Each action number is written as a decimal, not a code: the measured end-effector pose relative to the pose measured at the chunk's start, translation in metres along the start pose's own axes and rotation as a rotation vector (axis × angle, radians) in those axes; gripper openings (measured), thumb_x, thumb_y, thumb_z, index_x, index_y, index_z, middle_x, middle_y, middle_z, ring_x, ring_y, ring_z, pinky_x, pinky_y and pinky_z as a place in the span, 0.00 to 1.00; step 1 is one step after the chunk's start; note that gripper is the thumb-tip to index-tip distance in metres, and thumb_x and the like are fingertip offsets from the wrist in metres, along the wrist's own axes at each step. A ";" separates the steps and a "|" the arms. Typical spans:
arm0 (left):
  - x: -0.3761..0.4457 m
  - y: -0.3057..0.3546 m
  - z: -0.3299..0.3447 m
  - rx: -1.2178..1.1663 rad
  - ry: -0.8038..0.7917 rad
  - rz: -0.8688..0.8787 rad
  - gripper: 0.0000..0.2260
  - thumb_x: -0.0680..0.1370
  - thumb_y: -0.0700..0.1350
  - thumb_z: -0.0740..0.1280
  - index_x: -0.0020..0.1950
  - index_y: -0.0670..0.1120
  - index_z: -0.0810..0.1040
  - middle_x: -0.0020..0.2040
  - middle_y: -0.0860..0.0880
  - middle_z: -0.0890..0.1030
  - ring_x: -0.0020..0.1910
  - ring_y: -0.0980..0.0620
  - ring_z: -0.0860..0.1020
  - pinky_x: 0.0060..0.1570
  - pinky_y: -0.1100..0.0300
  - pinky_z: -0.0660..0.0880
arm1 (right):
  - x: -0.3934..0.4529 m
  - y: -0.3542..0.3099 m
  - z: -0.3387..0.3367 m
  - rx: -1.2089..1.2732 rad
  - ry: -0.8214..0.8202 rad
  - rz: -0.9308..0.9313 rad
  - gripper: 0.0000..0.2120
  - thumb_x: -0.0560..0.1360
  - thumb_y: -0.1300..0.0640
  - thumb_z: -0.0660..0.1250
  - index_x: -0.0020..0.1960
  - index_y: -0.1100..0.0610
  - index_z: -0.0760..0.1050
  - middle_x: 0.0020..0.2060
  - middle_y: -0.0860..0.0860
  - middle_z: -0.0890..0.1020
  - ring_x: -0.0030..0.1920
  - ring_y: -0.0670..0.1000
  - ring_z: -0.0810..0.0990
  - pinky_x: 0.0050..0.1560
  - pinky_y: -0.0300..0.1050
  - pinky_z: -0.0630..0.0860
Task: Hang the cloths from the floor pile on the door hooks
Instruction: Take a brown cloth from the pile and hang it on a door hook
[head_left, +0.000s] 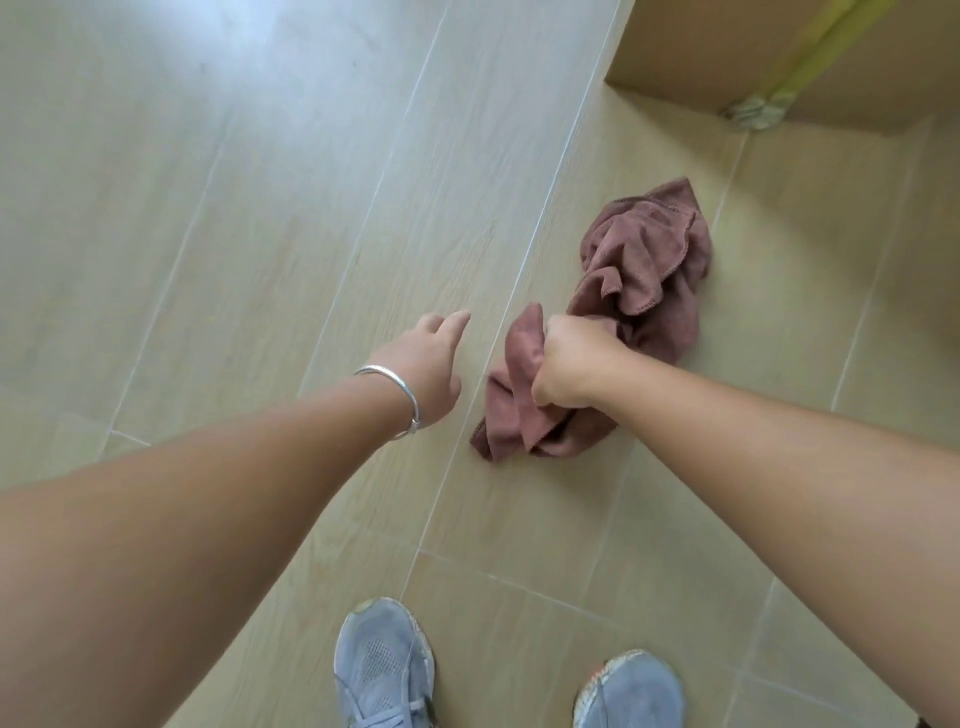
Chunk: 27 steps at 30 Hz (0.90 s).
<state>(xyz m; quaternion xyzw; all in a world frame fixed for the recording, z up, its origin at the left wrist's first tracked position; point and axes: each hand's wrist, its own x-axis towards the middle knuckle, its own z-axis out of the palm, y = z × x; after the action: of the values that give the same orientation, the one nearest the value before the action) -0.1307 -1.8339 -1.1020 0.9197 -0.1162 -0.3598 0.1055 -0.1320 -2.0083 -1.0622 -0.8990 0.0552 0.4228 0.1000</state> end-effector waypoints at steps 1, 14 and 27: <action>-0.012 0.002 -0.007 -0.004 -0.007 -0.001 0.33 0.78 0.45 0.62 0.78 0.52 0.49 0.74 0.50 0.60 0.62 0.45 0.73 0.51 0.53 0.74 | -0.014 0.001 -0.004 0.017 -0.017 0.014 0.16 0.73 0.55 0.66 0.58 0.58 0.72 0.50 0.57 0.76 0.61 0.60 0.72 0.56 0.45 0.70; -0.155 0.072 -0.198 -0.210 0.109 0.344 0.08 0.71 0.46 0.70 0.49 0.52 0.77 0.58 0.53 0.76 0.55 0.51 0.75 0.50 0.57 0.74 | -0.220 -0.029 -0.207 -0.075 0.078 -0.439 0.16 0.69 0.59 0.66 0.55 0.45 0.76 0.44 0.45 0.78 0.50 0.50 0.77 0.49 0.46 0.74; -0.276 -0.056 -0.427 -0.034 0.491 -0.041 0.08 0.74 0.49 0.62 0.53 0.58 0.74 0.46 0.55 0.80 0.46 0.47 0.79 0.38 0.58 0.67 | -0.341 -0.213 -0.424 -0.492 0.618 -0.527 0.10 0.75 0.61 0.60 0.48 0.50 0.77 0.38 0.49 0.77 0.38 0.52 0.75 0.34 0.42 0.68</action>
<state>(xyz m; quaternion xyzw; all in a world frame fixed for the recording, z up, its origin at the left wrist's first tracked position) -0.0270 -1.6532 -0.6347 0.9798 -0.0625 -0.1297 0.1390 0.0074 -1.8920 -0.5069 -0.9630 -0.2494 0.0965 -0.0332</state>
